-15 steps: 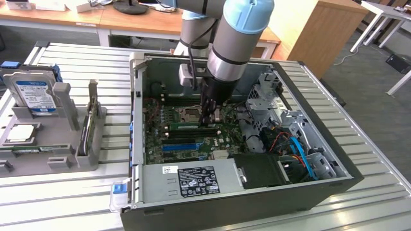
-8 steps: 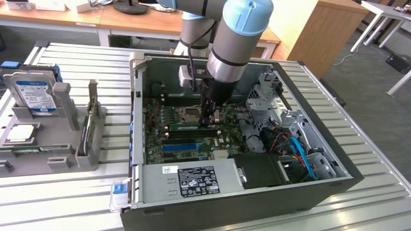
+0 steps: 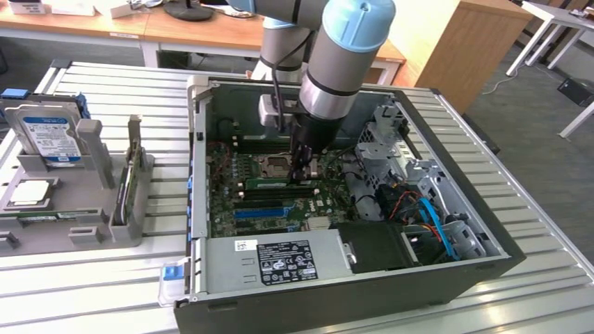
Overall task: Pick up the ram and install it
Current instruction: 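Insert the ram into the slot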
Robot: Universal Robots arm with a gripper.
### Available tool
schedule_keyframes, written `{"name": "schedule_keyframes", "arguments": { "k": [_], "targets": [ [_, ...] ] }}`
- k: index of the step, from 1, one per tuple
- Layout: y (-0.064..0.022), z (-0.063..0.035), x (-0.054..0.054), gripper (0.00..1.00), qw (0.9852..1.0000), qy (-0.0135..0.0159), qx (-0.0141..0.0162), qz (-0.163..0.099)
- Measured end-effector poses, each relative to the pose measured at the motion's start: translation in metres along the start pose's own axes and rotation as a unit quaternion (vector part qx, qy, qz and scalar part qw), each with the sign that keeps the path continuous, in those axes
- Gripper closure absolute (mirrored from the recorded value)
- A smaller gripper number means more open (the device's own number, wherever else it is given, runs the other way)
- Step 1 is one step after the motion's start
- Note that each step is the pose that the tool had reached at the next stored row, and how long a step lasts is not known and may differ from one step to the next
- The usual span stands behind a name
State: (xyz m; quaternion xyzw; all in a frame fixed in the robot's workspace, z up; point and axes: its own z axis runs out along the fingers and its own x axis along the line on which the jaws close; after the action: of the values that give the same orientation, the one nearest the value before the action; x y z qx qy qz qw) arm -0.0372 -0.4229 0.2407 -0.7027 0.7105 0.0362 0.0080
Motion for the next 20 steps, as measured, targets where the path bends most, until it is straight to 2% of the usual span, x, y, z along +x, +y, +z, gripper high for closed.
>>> {"name": "schedule_keyframes", "arguments": {
  "k": [12,17,20],
  "targets": [
    [-0.0007,0.0019,0.0001,0.88,1.0000,0.0007,0.0000,0.000],
    [-0.0006,0.0019,0.0000,0.88,1.0000,0.0062,0.0000,0.000],
    [-0.0006,0.0019,0.0000,0.88,1.0000,0.0063,0.0001,0.000]
  ]
}}
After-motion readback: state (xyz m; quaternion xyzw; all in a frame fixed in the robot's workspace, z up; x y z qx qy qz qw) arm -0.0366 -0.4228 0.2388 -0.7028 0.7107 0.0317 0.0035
